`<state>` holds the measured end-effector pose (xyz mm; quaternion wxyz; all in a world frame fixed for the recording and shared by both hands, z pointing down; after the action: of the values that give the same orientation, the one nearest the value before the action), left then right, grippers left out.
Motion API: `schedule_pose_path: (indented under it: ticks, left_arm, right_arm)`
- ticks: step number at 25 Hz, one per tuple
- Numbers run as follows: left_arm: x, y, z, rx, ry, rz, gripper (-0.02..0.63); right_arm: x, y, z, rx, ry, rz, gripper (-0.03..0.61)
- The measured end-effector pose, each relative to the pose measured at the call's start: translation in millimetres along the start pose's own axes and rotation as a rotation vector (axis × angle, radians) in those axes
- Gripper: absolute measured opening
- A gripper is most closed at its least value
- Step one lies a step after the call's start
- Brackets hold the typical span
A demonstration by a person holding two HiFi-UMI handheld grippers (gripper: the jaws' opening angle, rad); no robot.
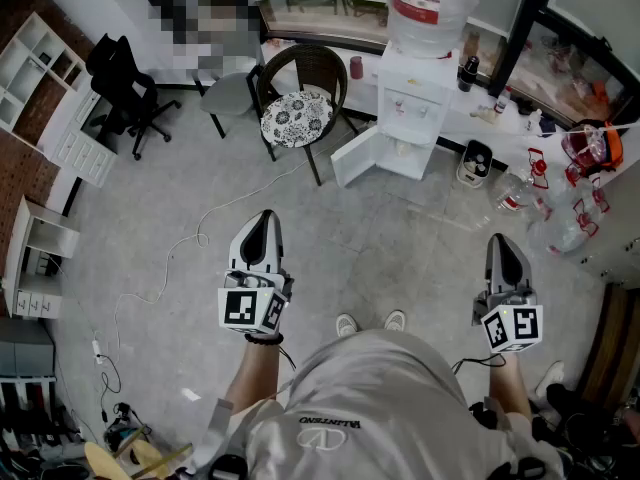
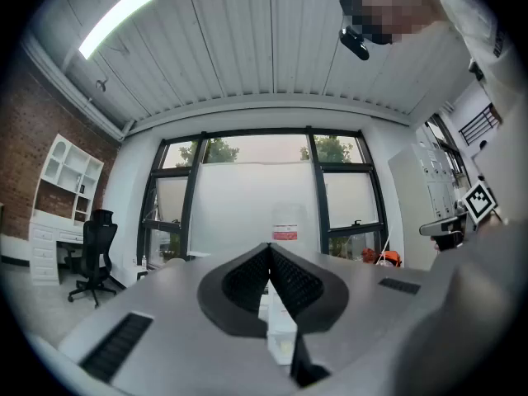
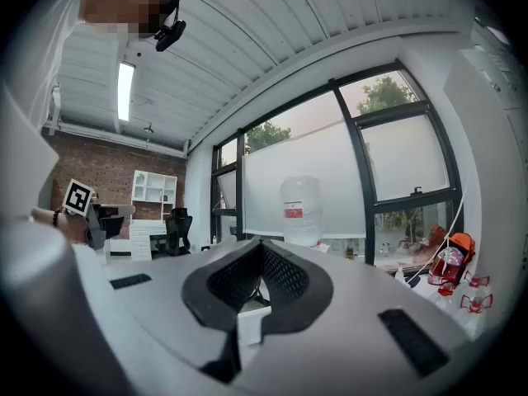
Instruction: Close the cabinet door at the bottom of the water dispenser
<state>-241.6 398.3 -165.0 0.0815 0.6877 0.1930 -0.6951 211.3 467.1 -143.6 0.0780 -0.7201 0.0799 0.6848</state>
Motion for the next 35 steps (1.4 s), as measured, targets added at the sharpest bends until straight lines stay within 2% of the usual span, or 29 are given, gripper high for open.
schedule_pose_path:
  ticks: [11, 22, 29, 35]
  left_arm:
    - [-3.4, -23.2, 11.0, 0.001, -0.022, 0.02, 0.002]
    - [-12.8, -48.7, 40.7, -0.024, -0.047, 0.06, 0.0]
    - [-24.1, -57.8, 54.6, -0.045, -0.071, 0.057, 0.002]
    - [-20.1, -61.7, 64.8, -0.05, -0.072, 0.052, 0.002]
  right_arm:
    - [1.2, -1.9, 25.5, 0.017, 0.029, -0.016, 0.017]
    - [-4.2, 7.0, 76.1, 0.045, 0.015, 0.009, 0.017]
    - [-10.6, 10.9, 103.7, 0.061, 0.015, -0.008, 0.017]
    - [-8.6, 18.5, 120.1, 0.093, 0.015, -0.012, 0.017]
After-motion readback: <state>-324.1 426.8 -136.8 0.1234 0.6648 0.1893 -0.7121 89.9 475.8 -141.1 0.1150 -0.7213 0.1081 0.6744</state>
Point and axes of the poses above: the fingertips, and each gripper's own axes: y forward along the fingers, z to its left, x out of its top, the point moved 10 cm from there along -y, backward along the fingers, and after that the axes turned 1 degree about -z, right-handed, at the moved point
